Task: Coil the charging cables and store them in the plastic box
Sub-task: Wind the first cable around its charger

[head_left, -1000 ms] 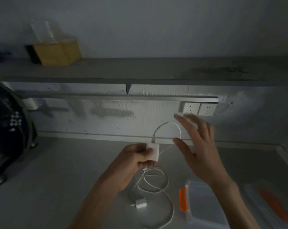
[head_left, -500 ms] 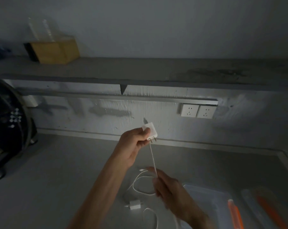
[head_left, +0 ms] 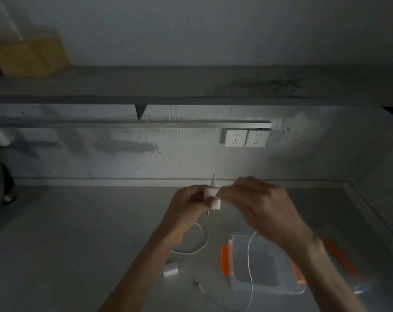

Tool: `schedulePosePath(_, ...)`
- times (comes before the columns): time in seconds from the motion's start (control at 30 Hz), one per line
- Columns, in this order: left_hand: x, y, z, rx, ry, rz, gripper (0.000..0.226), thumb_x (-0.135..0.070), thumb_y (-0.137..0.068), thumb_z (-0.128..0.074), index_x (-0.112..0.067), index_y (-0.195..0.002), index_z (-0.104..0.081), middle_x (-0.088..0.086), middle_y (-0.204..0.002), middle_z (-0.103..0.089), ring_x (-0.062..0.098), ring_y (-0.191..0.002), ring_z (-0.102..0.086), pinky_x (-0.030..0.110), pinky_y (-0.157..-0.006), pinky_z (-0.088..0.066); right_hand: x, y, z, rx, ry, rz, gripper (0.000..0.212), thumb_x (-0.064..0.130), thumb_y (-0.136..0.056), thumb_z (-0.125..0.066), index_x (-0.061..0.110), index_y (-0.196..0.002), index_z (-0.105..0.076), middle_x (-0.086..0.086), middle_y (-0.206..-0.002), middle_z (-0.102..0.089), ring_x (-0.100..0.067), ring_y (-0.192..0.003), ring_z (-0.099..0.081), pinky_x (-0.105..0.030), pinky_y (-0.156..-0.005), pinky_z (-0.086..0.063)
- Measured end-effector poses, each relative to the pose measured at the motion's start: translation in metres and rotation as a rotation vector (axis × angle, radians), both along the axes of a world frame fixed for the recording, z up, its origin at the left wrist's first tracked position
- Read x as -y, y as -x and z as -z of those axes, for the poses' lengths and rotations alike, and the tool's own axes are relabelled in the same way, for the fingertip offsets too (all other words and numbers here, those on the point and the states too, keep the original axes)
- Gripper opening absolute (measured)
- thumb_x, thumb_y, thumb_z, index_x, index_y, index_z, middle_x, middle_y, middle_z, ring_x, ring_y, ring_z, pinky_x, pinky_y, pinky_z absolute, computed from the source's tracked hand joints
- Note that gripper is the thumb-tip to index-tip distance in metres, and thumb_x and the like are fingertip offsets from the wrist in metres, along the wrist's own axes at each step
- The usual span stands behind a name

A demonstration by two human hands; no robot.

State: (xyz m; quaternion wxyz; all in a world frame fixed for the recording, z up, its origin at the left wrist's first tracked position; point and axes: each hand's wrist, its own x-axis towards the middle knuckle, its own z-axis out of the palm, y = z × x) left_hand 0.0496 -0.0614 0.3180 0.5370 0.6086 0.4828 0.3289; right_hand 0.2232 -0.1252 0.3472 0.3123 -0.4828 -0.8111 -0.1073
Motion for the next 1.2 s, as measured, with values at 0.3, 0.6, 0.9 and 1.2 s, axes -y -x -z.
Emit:
schedulePosePath(0.3,0.027,0.015,-0.036,-0.296,-0.439,0.127,0.017,-0.008,-0.095,-0.051,-0.004,-0.11,-0.059,0.013,-0.099,-0.059,0.025,-0.093,-0.059,0.043,-0.087,-0.048,-0.054,-0.021,-0.017,-0.308,0.01,-0.165,0.012,0.027,-0.086,-0.073,0.023,-0.095,-0.079,0.008,-0.09,-0.071,-0.014,-0.081,-0.067,-0.04,-0.063,-0.055)
schedulePosePath(0.6,0.019,0.034,-0.043,-0.177,-0.234,0.136,0.035,-0.005,-0.088,-0.061,-0.021,-0.12,-0.065,-0.003,-0.11,-0.073,0.009,-0.101,-0.069,0.026,-0.088,-0.055,-0.08,0.008,0.037,-0.796,0.711,-0.163,0.018,0.009,-0.094,-0.057,0.016,-0.087,-0.072,0.012,-0.062,-0.065,-0.001,-0.051,-0.053,-0.024,-0.053,-0.04)
schedulePosePath(0.9,-0.044,0.044,-0.019,0.107,0.094,-0.214,0.021,0.002,-0.09,-0.06,0.011,-0.106,-0.069,0.018,-0.091,-0.073,0.024,-0.078,-0.068,0.039,-0.089,-0.054,0.002,0.059,0.093,-0.791,0.65,-0.042,0.022,0.024,-0.1,-0.053,0.036,-0.113,-0.064,0.01,-0.064,-0.061,-0.002,-0.042,-0.049,-0.016,-0.046,-0.04)
schedulePosePath(1.2,-0.004,0.033,-0.006,-0.188,-0.038,0.046,0.013,-0.004,-0.083,-0.067,-0.016,-0.088,-0.069,0.001,-0.08,-0.073,0.017,-0.076,-0.069,0.04,-0.081,-0.056,-0.009,0.025,0.007,-0.068,0.058,0.099,0.014,0.038,-0.092,-0.06,0.032,-0.091,-0.073,0.015,-0.088,-0.075,-0.013,-0.076,-0.071,-0.033,-0.056,-0.055)
